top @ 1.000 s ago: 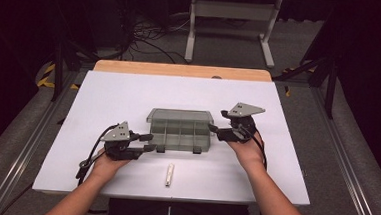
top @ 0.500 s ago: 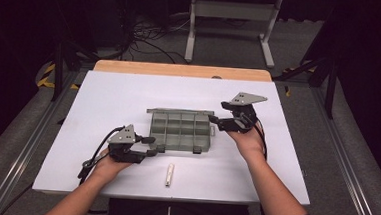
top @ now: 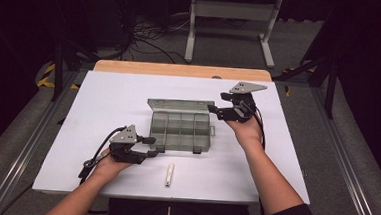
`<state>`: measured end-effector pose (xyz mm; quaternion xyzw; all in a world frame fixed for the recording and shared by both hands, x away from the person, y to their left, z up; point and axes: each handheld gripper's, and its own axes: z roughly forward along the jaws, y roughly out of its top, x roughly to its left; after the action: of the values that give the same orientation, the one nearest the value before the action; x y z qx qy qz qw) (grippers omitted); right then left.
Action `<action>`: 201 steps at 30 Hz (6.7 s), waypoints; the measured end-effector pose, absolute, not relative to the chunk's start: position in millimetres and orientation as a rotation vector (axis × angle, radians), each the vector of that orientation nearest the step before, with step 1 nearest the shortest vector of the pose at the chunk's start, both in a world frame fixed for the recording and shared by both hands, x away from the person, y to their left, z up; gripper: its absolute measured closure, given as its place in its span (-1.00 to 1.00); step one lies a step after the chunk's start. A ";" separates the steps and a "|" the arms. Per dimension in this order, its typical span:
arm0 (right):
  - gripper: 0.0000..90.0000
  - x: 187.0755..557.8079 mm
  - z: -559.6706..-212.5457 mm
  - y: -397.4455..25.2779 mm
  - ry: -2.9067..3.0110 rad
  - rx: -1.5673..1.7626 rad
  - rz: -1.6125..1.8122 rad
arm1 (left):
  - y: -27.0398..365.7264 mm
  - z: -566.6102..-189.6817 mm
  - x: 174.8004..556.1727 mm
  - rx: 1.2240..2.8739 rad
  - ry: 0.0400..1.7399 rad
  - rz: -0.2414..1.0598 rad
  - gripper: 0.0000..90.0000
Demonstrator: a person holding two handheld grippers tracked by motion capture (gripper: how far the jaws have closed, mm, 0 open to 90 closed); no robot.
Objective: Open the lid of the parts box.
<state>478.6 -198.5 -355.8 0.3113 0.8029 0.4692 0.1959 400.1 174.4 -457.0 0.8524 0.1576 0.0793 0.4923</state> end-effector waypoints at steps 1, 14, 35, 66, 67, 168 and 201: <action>-0.37 480.6 -355.1 -198.3 2.250 0.874 1.316 | 174.4 -457.0 400.2 2.068 0.383 0.192 0.09; -0.28 503.1 -352.7 -191.5 2.235 0.906 1.352 | 174.0 -457.1 400.1 2.069 0.383 0.196 0.09; 0.24 529.1 -364.5 -181.5 2.278 0.928 1.339 | 173.3 -457.6 400.0 2.072 0.377 0.198 0.06; 0.13 554.8 -388.9 -168.5 2.319 0.992 1.225 | 172.5 -457.7 399.7 2.084 0.362 0.201 0.06; 0.09 555.6 -390.0 -167.9 2.318 0.999 1.222 | 172.7 -457.6 399.8 2.085 0.363 0.201 0.06; -0.46 451.2 -367.8 -180.3 2.331 0.847 1.343 | 207.0 -415.0 389.0 1.908 0.439 0.319 -0.69; 0.99 384.9 -339.7 -132.1 2.676 0.406 1.170 | 228.7 -401.8 378.1 1.806 0.477 0.374 -0.87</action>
<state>384.9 -132.1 -339.7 0.1371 0.9033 0.3949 0.0965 378.1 228.7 -401.8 0.7725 0.2039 0.1599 0.5797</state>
